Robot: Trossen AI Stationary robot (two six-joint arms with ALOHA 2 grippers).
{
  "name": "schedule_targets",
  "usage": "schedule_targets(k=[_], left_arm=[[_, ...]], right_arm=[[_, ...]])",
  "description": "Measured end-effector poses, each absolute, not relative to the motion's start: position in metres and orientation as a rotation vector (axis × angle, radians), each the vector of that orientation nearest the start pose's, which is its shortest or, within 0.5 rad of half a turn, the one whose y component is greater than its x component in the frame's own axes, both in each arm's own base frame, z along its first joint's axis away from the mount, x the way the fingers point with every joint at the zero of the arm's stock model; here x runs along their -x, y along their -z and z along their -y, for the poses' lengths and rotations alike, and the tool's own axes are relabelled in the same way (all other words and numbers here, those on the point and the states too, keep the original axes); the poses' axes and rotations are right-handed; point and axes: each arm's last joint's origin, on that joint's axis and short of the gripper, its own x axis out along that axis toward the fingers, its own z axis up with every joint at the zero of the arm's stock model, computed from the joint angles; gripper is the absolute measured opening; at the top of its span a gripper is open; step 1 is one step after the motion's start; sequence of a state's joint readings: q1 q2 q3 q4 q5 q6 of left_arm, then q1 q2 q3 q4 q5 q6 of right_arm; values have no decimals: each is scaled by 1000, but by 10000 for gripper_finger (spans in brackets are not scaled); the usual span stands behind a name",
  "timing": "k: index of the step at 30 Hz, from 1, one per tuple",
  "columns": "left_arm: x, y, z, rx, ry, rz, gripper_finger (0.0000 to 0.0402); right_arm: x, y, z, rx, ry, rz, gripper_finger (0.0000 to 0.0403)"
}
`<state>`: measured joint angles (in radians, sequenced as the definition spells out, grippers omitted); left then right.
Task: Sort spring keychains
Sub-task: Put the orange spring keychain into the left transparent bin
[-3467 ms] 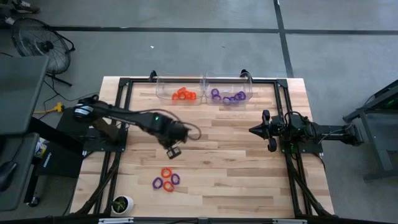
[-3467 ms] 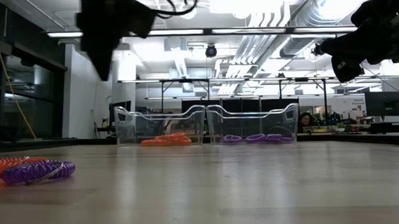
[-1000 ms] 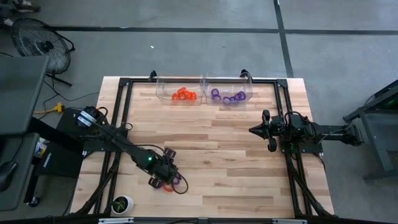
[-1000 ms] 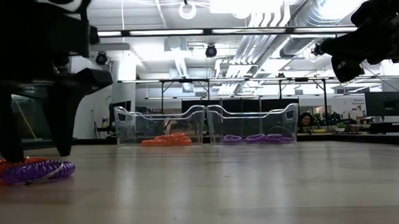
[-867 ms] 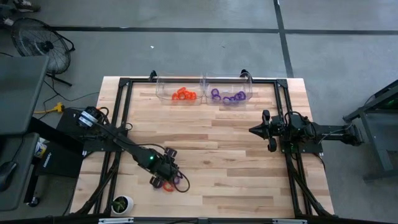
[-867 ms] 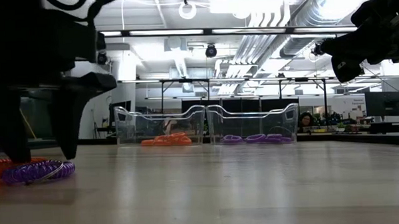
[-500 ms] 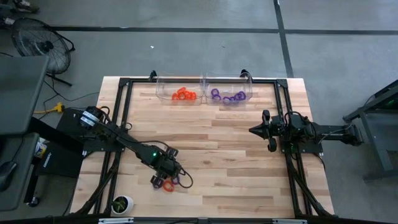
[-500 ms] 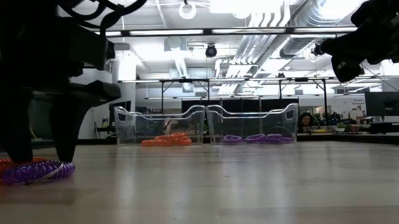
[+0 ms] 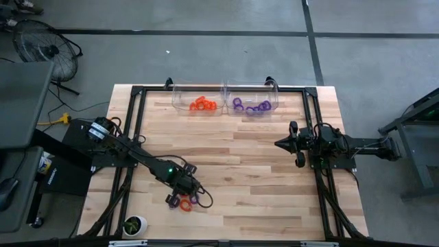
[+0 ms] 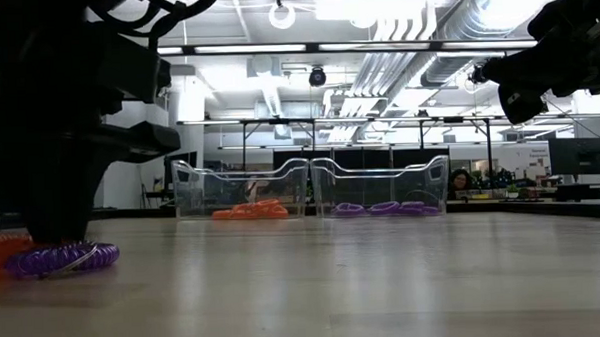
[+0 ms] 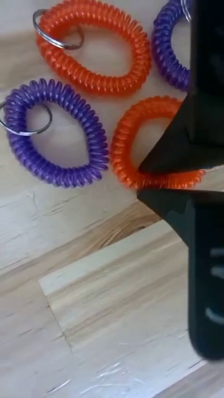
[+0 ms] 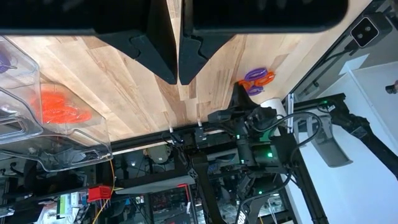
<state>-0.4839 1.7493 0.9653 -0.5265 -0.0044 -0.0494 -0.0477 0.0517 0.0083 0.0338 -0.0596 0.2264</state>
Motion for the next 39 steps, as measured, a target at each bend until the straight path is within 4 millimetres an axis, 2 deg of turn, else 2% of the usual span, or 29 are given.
schedule_targets(k=[2, 11, 17, 25, 33, 39], left_arm=[[-272, -139, 143, -272, 371, -1291, 12], [-270, -140, 142, -227, 328, -1319, 5], [-260, -154, 137, -158, 289, -1356, 2], [-248, -188, 128, -64, 146, -1288, 2], [-244, -220, 100, 71, -40, -1160, 1], [-248, -233, 64, 140, -181, -1089, 1]], right_arm=[[-100, -166, 3, -227, -11, -11, 12], [-100, -166, 3, -227, -11, -11, 12], [-100, -166, 3, -227, -11, -11, 12], [-100, -165, 3, -227, -11, -11, 12], [-100, -166, 3, -227, -11, -11, 12], [-100, -165, 3, -227, -11, -11, 12]])
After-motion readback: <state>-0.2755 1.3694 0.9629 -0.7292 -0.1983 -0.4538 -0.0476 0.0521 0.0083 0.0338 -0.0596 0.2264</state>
